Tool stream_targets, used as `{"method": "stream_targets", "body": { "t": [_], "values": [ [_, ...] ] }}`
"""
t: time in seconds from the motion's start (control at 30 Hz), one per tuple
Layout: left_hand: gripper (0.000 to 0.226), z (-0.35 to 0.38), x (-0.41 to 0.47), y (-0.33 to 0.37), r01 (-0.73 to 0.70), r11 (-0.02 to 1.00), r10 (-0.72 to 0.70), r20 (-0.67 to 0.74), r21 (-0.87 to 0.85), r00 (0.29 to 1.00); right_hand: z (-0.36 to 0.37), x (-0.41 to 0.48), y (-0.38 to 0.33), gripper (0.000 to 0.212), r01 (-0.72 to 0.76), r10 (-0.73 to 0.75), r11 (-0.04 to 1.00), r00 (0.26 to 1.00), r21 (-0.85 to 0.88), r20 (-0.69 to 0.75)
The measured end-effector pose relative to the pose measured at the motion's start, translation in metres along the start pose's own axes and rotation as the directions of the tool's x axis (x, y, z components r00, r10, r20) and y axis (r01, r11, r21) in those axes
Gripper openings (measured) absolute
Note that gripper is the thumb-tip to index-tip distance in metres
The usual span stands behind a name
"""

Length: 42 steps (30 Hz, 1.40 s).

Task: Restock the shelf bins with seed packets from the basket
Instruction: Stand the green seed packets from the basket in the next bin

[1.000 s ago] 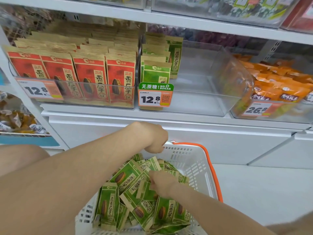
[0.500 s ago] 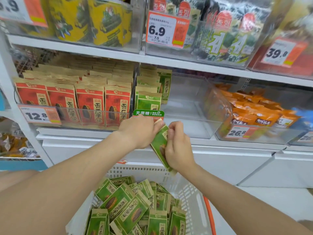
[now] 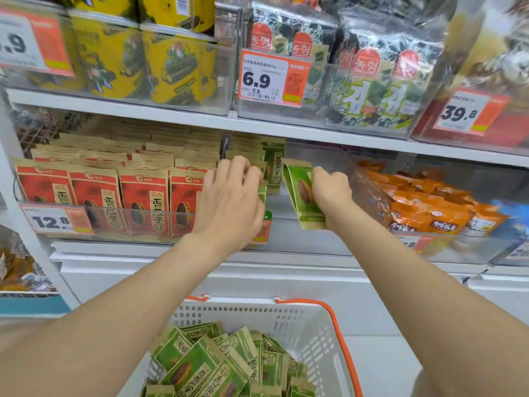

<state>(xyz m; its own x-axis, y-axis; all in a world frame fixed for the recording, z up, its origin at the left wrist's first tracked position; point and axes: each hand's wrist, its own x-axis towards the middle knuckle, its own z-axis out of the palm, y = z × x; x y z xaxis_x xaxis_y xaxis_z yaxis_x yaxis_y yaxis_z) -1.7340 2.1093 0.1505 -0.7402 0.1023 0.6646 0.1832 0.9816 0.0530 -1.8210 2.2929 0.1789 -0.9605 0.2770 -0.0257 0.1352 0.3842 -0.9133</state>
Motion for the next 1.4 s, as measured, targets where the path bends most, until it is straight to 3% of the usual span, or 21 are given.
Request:
{"method": "stream_targets", "body": {
  "t": [0.07,0.27,0.6,0.73,0.83,1.1,1.3,1.4],
  "values": [
    [0.042,0.006,0.001,-0.002,-0.059,0.995,0.051,0.091,0.086,0.995,0.008,0.02,0.004,0.055,-0.072,0.067,0.987,0.997,0.145,0.036],
    [0.06,0.02,0.0,-0.003,-0.051,0.987,0.014,0.233,0.155,0.972,0.036,0.059,0.015,0.038,0.062,-0.063,0.986,0.998,0.154,-0.001],
    [0.061,0.024,0.007,-0.001,-0.051,0.986,0.008,0.255,0.161,0.967,0.101,0.096,0.004,0.045,0.166,-0.165,0.986,0.986,0.014,-0.033],
    [0.061,0.025,0.011,-0.001,-0.058,0.986,0.013,0.272,0.157,0.962,0.111,0.094,0.006,0.037,0.147,-0.148,0.971,0.989,-0.186,0.009],
    [0.061,0.025,0.012,-0.002,-0.056,0.987,0.012,0.276,0.152,0.961,0.111,0.096,0.01,0.044,0.166,-0.164,0.95,0.986,-0.264,0.031],
    [0.062,0.024,0.011,-0.003,-0.06,0.989,0.021,0.272,0.134,0.962,0.103,0.09,0.006,0.044,0.14,-0.13,0.985,0.987,-0.105,0.098],
    [0.065,0.023,0.009,-0.005,-0.068,0.994,0.042,0.261,0.09,0.964,0.089,0.08,0.009,0.036,0.212,-0.161,0.963,0.947,-0.168,0.277],
    [0.067,0.022,0.007,-0.007,-0.066,0.997,0.052,0.245,0.05,0.968,0.078,0.076,0.011,0.027,0.194,-0.11,0.944,0.949,-0.268,0.297]
  ]
}}
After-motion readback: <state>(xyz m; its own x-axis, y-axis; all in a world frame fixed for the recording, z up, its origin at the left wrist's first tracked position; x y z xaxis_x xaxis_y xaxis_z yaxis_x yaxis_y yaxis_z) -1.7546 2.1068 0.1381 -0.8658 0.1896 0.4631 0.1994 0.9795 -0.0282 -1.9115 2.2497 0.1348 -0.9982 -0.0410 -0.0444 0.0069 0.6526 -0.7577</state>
